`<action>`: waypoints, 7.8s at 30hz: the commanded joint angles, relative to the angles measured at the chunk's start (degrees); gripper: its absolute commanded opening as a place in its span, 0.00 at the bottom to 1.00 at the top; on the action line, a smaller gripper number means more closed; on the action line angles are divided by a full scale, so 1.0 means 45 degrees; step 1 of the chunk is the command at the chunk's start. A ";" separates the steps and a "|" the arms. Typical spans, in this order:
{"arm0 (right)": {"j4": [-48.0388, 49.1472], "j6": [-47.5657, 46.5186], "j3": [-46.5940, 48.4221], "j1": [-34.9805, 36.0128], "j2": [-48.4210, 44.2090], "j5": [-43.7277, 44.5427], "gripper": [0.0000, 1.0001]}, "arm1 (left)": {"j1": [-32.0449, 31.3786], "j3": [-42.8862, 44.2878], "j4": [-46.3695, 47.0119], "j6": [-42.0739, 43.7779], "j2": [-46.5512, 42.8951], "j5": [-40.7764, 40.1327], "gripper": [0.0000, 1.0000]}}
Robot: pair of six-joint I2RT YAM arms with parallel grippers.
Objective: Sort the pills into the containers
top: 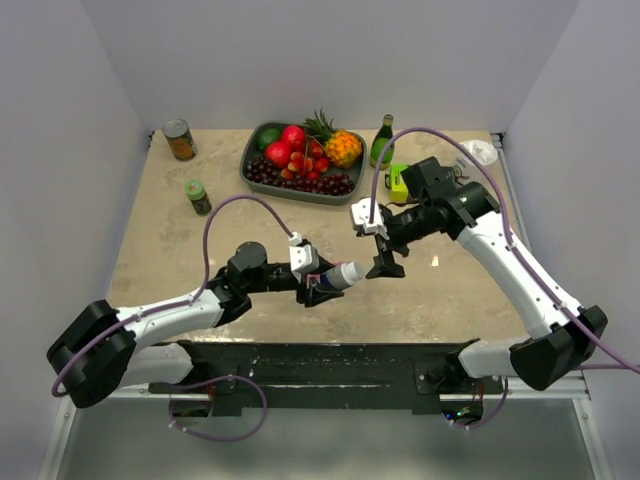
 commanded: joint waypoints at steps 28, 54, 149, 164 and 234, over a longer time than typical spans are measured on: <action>0.6207 1.4143 -0.1671 -0.2009 0.1066 -0.2788 0.99 | -0.0970 -0.2098 0.1436 0.1694 -0.2909 -0.6039 0.00; 0.7479 1.7162 -0.2650 -0.1071 0.0597 -0.1691 0.99 | -0.1224 -0.1708 0.1691 0.1811 -0.2322 -0.6370 0.00; 0.7342 1.5991 -0.3276 0.0628 -0.0165 -0.0148 0.64 | -0.1322 -0.2665 0.3175 0.0776 -0.1912 -0.5726 0.00; -0.0403 0.0395 -0.0504 0.1214 0.0693 -0.3704 0.19 | -0.1282 -0.2275 0.1906 0.1147 -0.2205 -0.2252 0.00; 0.7460 0.7143 -0.5346 -0.3083 0.3528 0.6884 0.78 | 0.0085 0.1066 -0.8892 0.3880 -0.4236 -0.4593 0.00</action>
